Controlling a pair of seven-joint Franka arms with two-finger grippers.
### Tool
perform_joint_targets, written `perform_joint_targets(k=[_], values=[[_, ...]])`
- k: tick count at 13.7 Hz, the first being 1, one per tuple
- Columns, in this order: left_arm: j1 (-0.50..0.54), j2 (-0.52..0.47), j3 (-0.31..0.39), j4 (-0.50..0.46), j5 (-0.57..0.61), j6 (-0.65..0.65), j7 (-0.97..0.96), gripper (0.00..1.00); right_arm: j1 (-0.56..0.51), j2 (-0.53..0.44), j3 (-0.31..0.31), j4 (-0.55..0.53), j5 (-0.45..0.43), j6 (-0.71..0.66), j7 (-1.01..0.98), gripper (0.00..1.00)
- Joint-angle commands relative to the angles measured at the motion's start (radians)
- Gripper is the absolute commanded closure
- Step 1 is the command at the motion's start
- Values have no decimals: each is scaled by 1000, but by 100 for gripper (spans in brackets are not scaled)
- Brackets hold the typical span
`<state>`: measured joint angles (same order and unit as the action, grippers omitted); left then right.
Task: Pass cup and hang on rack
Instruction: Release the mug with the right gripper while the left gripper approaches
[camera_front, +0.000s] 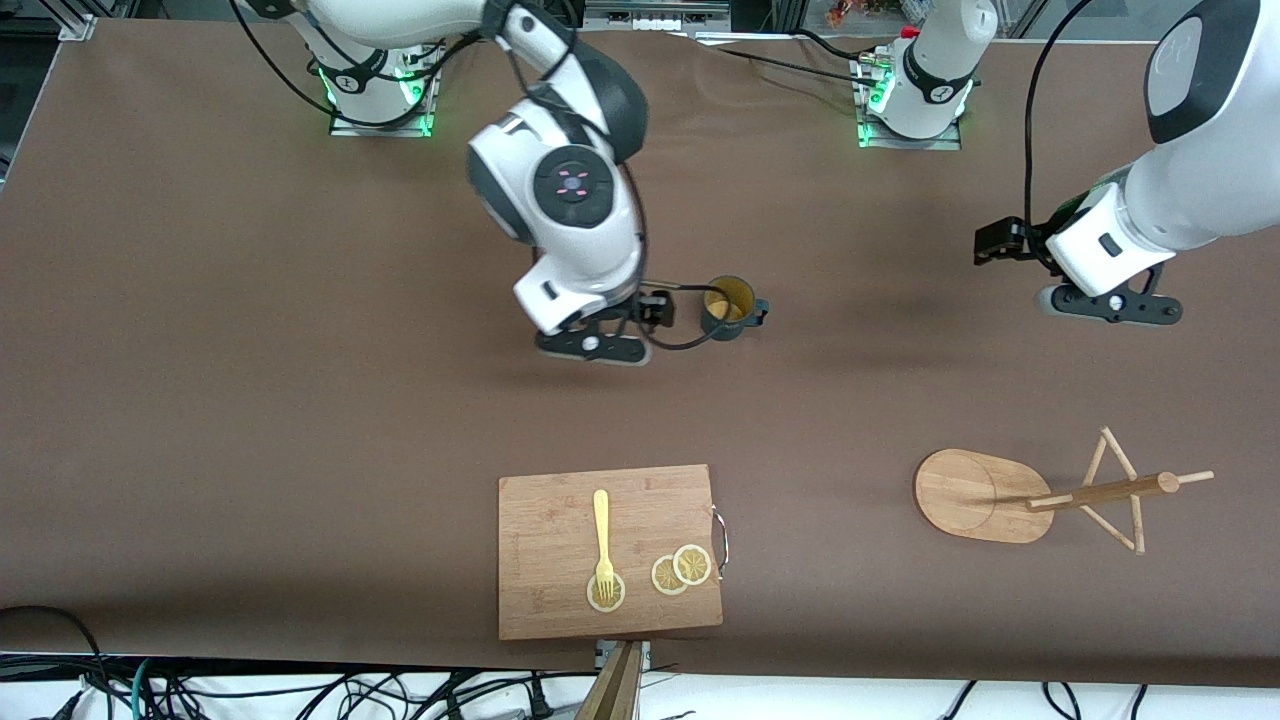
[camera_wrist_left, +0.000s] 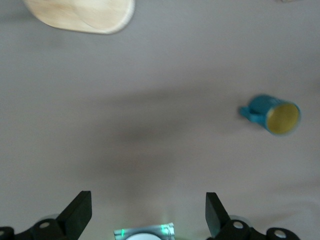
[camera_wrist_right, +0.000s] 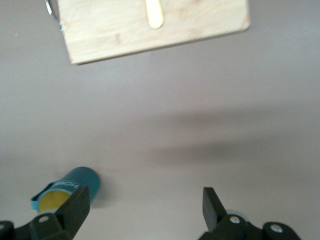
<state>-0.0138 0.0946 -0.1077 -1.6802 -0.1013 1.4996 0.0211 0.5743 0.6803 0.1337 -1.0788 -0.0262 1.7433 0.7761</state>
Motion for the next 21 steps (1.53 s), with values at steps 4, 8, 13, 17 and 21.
perform_joint_targets(k=[4,8,13,17,21], values=[[18,-15,-18,-117,-132,68,288,0,-122,-125,-84,-15,-17,-126,-380,0],[6,-24,-21,-379,-262,386,648,0,-126,-160,-228,-15,-9,-211,-546,0],[2,43,-58,-529,-463,689,1092,0,-278,-267,-252,-56,20,-251,-647,0],[1,148,-93,-547,-662,775,1397,0,-411,-384,-212,-196,31,-254,-701,0],[1,220,-162,-558,-875,850,1747,0,-474,-475,-195,-299,23,-255,-702,0]])
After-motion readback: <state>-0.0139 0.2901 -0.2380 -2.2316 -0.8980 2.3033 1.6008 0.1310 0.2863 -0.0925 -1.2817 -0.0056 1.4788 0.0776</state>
